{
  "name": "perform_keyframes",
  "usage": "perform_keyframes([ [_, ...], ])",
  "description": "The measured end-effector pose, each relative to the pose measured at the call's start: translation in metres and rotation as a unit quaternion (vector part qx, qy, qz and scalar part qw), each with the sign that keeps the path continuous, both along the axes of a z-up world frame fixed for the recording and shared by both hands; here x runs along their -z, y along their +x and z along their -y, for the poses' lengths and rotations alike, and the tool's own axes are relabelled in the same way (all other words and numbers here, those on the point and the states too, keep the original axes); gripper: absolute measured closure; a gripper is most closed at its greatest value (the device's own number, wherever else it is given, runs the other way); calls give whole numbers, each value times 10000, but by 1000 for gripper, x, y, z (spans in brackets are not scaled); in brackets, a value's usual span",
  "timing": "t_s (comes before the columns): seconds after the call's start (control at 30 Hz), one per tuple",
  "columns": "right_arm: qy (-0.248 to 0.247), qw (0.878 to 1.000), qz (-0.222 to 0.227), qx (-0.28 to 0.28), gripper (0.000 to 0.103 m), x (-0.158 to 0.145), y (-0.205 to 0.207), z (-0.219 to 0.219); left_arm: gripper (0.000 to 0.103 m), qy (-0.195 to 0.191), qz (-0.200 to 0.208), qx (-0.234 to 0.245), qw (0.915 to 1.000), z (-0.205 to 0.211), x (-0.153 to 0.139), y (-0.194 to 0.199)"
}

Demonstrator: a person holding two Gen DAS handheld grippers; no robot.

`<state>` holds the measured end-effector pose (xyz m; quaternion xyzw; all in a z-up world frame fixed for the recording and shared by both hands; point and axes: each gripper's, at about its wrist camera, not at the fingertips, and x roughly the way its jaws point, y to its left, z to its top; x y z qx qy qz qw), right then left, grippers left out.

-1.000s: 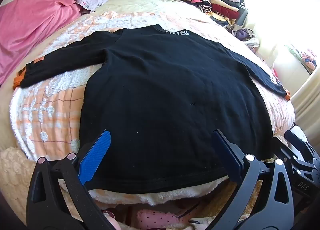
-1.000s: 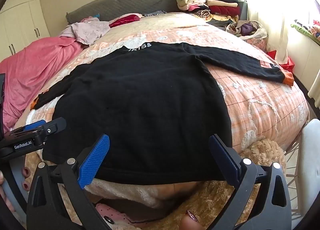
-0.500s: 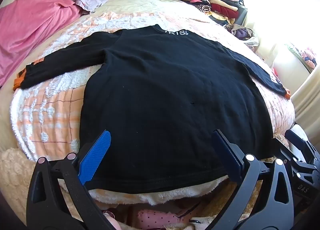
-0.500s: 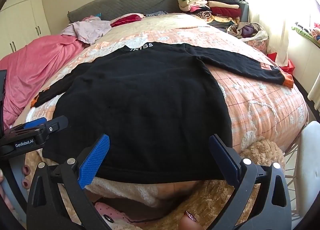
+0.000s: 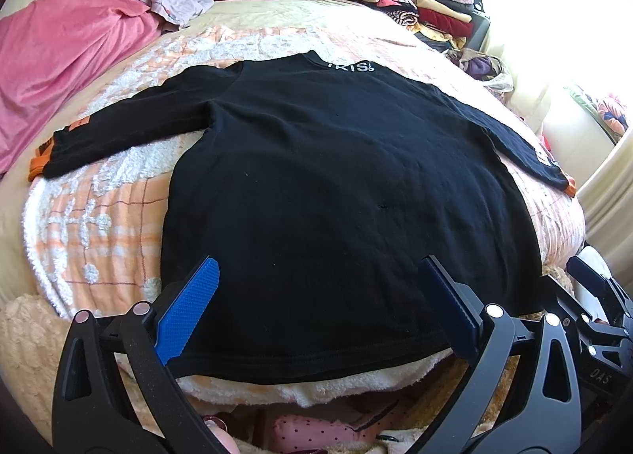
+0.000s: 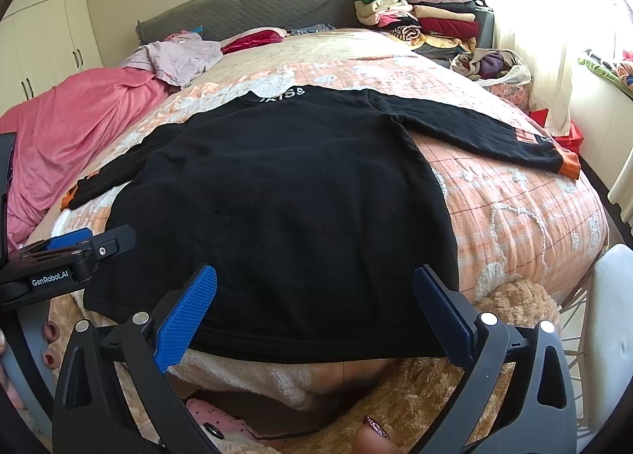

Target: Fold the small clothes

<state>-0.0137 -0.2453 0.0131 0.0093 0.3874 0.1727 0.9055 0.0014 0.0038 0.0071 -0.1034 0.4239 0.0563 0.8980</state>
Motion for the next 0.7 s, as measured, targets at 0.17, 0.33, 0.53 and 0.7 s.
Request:
perform_keyframes([
  [0.17,3,10000,-3,0,4,0,0,0,8,19,5,15,10000,2,-1,0],
  [0.33,2,10000,-4,2,4,0,0,-1,8,22,12,18,10000,2,-1,0],
  [0.53,9,10000,4,4,4,0,-1,0,8,26,18,23,10000,2,-2,0],
  [0.7,10,10000,4,22,4,0,-1,0,8,26,20,21,10000,2,-2,0],
])
